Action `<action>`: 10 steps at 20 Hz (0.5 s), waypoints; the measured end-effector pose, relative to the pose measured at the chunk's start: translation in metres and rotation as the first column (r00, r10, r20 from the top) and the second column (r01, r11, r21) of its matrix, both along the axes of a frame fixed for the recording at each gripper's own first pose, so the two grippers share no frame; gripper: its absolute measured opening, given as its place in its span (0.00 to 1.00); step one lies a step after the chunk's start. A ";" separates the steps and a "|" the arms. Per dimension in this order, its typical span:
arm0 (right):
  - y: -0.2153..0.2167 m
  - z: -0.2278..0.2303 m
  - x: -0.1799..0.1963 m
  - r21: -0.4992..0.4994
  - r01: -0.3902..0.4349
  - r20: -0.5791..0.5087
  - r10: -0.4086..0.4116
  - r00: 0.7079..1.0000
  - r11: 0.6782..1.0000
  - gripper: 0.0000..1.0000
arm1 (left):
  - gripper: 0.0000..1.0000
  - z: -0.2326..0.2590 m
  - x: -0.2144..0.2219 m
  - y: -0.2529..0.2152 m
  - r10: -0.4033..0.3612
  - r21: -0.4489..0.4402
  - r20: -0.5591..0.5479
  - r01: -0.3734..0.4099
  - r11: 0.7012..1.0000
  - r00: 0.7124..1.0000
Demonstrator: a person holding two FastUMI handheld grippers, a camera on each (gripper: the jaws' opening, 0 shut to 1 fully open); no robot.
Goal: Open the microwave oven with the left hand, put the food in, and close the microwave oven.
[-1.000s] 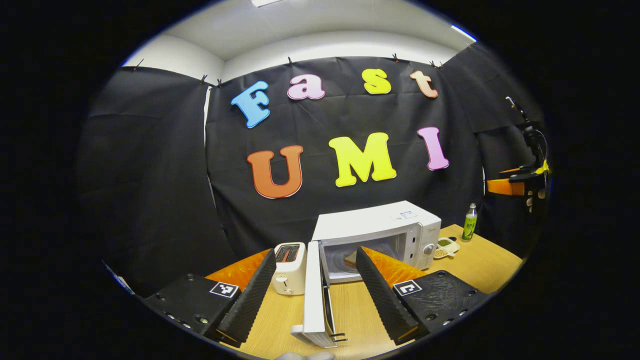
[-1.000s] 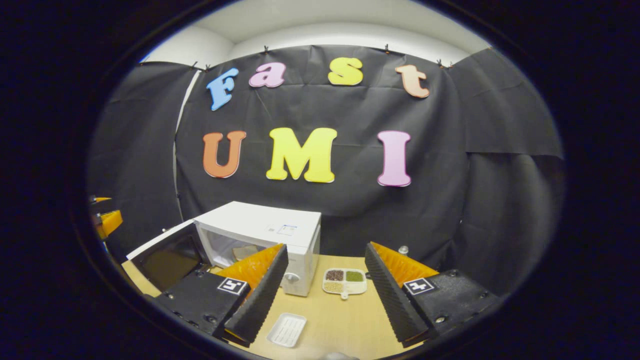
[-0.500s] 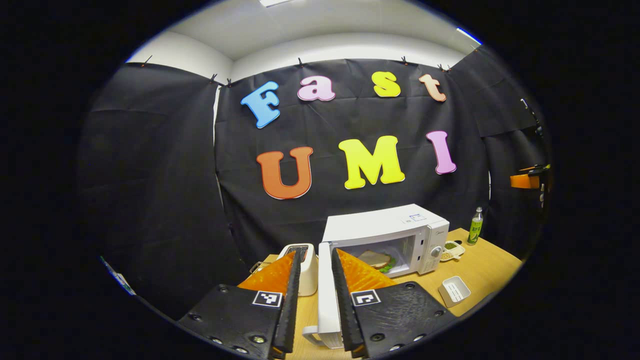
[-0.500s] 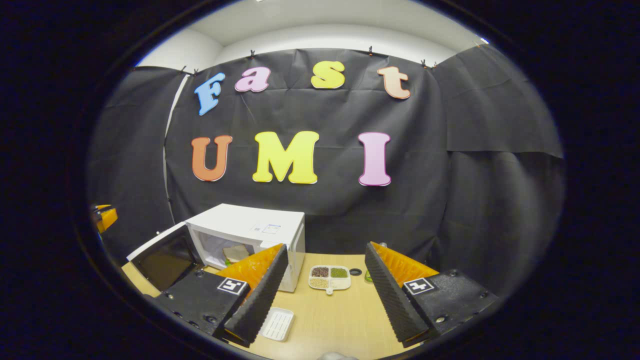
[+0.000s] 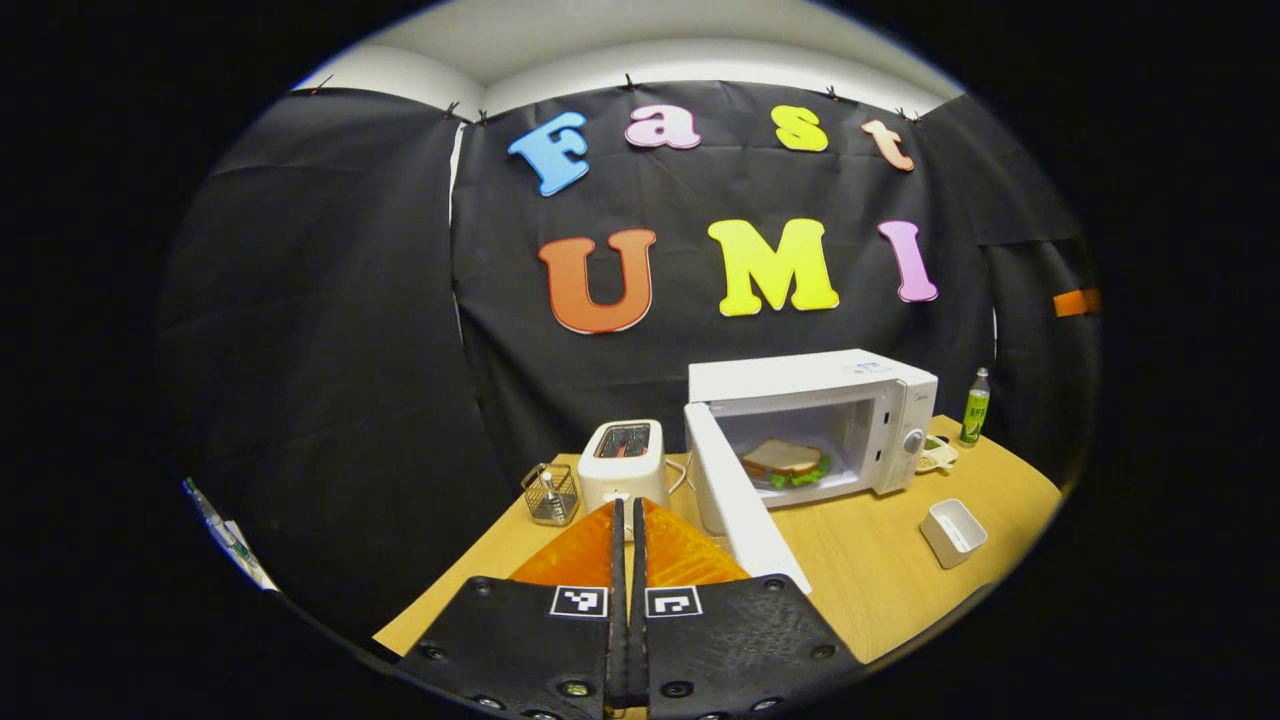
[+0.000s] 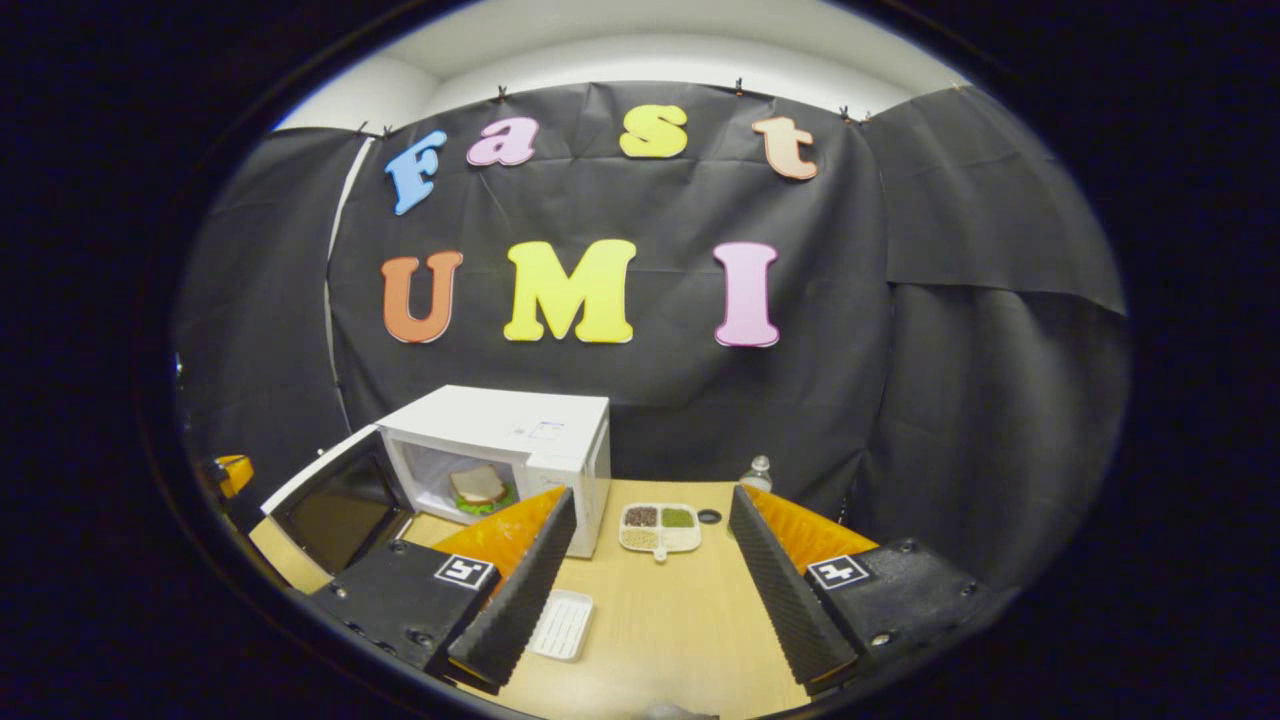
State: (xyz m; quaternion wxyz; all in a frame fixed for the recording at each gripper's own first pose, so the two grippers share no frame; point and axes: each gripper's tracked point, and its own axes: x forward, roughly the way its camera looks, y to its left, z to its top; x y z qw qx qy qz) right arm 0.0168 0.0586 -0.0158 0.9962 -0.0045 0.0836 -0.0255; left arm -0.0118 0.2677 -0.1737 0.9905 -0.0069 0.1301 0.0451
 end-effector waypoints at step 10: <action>-0.013 -0.009 -0.008 0.008 0.035 -0.038 -0.035 0.999 0.999 0.92 | 0.00 -0.073 0.010 -0.006 -0.021 -0.093 -0.092 0.013 0.996 0.996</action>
